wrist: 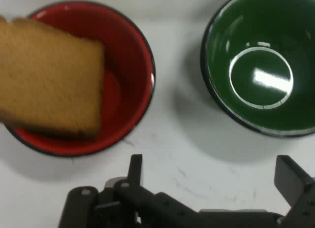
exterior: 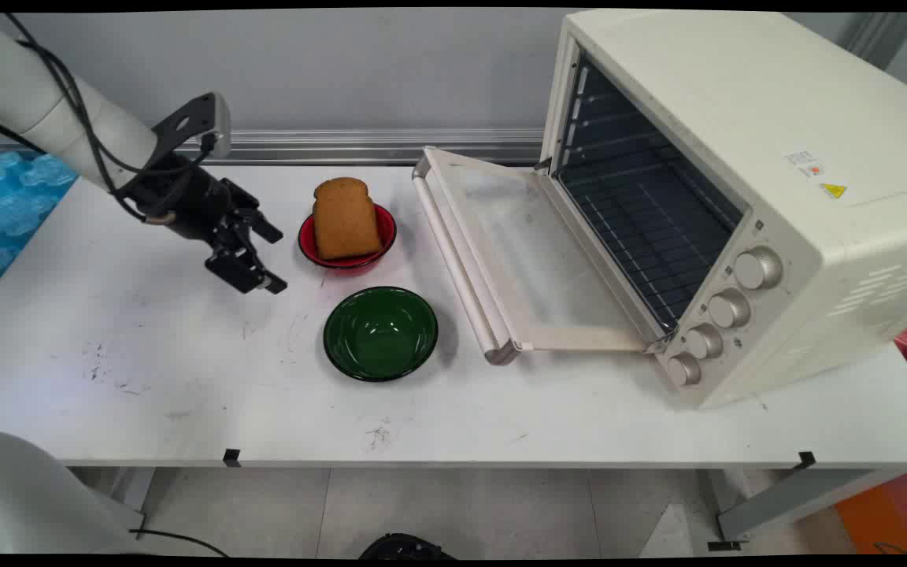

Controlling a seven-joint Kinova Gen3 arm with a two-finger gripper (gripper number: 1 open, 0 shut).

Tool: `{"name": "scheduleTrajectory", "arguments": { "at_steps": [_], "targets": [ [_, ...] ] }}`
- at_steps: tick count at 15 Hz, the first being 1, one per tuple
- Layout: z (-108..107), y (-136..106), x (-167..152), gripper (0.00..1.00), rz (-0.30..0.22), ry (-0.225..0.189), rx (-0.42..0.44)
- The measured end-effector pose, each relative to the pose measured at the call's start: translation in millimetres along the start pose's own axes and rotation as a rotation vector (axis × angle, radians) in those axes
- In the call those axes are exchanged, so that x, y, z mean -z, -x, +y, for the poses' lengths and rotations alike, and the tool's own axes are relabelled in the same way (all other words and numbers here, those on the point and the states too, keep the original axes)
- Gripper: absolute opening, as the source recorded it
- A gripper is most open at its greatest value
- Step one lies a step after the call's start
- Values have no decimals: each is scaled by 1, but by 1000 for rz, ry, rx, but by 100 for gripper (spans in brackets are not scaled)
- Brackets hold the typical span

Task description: Close the oven

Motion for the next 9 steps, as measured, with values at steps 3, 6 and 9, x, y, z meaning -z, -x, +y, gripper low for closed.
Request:
{"name": "scheduleTrajectory", "arguments": {
  "at_steps": [3,6,9],
  "targets": [
    [-2,-16,-6,100,42,-4,-6],
    [0,-29,-14,100,77,3,-3],
    [2,-43,-26,100,117,11,-1]
  ]
}}
